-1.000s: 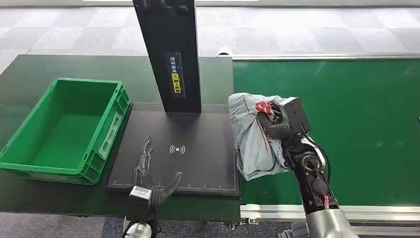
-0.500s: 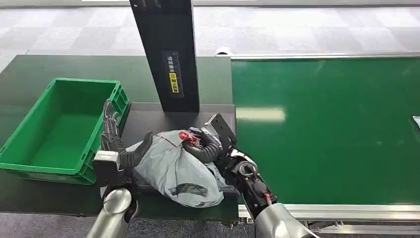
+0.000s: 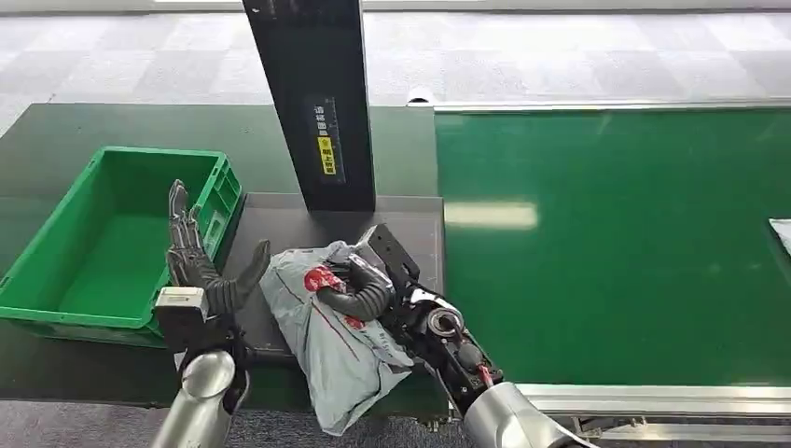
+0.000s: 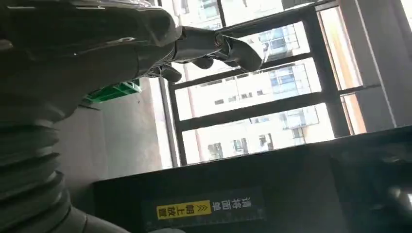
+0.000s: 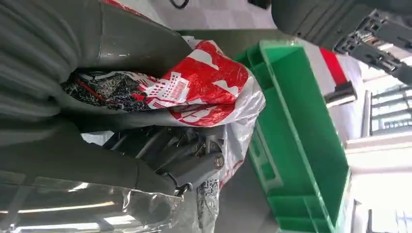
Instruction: Moved the parcel from conveyor to table for the left to box.
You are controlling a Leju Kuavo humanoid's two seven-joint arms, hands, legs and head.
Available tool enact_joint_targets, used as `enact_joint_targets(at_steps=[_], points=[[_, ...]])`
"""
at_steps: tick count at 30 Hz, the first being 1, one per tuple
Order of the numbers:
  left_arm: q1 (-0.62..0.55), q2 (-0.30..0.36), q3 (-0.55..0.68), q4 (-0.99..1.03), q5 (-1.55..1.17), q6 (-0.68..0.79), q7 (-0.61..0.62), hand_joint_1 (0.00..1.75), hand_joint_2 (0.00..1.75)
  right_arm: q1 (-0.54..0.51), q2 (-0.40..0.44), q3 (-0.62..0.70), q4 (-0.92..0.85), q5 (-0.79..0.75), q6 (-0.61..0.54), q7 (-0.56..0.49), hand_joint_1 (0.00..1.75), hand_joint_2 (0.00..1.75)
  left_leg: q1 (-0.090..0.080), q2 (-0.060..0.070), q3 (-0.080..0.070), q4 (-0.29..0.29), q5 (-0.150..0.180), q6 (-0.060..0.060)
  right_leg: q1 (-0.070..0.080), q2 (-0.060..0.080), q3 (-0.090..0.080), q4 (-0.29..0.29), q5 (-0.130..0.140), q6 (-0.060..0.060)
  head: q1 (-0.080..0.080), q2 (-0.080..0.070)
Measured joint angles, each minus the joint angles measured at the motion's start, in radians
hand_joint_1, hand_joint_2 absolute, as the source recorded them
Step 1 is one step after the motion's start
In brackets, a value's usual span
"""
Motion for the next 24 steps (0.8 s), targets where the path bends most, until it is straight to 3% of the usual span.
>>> enact_joint_targets(at_steps=[1,2,3,4,6,9,13,17,24], points=[[0.000,0.001,0.003,-0.005,0.000,0.002,-0.003,0.00,1.75,-0.001,0.004,0.017,0.000,-0.033,-0.001,0.007,1.75,1.75,0.000,0.000,0.000,0.000,0.000,0.000,0.000,0.000,0.000,0.000,0.000,0.000,0.000,0.000],[0.000,0.002,0.003,-0.011,0.000,0.008,-0.005,0.00,1.75,-0.003,0.008,0.042,0.000,-0.077,-0.005,0.015,0.05,1.75,0.000,0.000,0.000,0.000,0.000,0.000,0.000,0.000,0.000,0.000,0.000,0.000,0.000,0.000],[-0.001,0.003,0.005,-0.018,0.000,0.015,-0.006,0.00,1.75,-0.006,0.011,0.074,0.000,-0.123,-0.014,0.020,0.10,1.75,0.000,0.000,0.000,0.000,0.000,0.000,0.000,0.000,0.000,0.000,0.000,0.000,0.000,0.000],[0.000,0.004,0.006,-0.029,0.000,0.022,-0.007,0.00,1.75,-0.009,0.014,0.105,-0.001,-0.162,-0.024,0.021,0.28,1.75,0.000,0.000,0.000,0.000,0.000,0.000,0.000,0.000,0.000,0.000,0.000,0.000,0.000,0.000],[0.001,0.005,0.009,-0.057,-0.003,0.030,0.002,0.00,1.75,-0.020,0.017,0.172,-0.004,-0.217,-0.047,0.018,0.00,1.75,0.001,0.001,0.000,0.000,0.000,0.000,0.000,0.000,0.000,0.000,0.000,0.000,0.000,0.000],[0.012,0.003,0.026,-0.115,-0.045,0.021,0.042,0.00,1.75,-0.041,0.019,0.261,-0.005,-0.205,-0.221,0.000,0.00,1.75,0.001,0.000,0.000,0.000,0.000,0.000,0.000,0.000,0.000,0.000,0.000,0.000,0.000,0.000],[0.036,0.000,0.058,-0.171,-0.080,0.007,0.055,0.00,1.75,-0.068,0.008,0.266,-0.013,-0.078,-0.405,0.004,0.00,1.75,0.000,0.001,0.000,0.000,0.000,0.000,-0.001,0.000,0.000,0.000,0.000,0.000,0.000,0.000],[0.065,-0.001,0.079,-0.210,-0.100,-0.025,0.068,0.00,1.75,-0.078,-0.024,0.211,-0.066,0.153,-0.607,0.039,0.00,1.75,0.000,0.001,0.000,0.000,0.000,0.000,-0.001,0.000,0.001,0.000,0.000,0.000,0.000,0.000],[0.079,-0.003,0.084,-0.225,-0.109,-0.102,0.114,0.00,1.75,-0.070,-0.058,0.102,-0.160,0.319,-0.701,0.085,0.00,1.75,0.000,0.000,0.001,0.000,0.000,0.000,-0.001,0.000,-0.001,-0.001,0.000,0.000,0.000,0.000]])
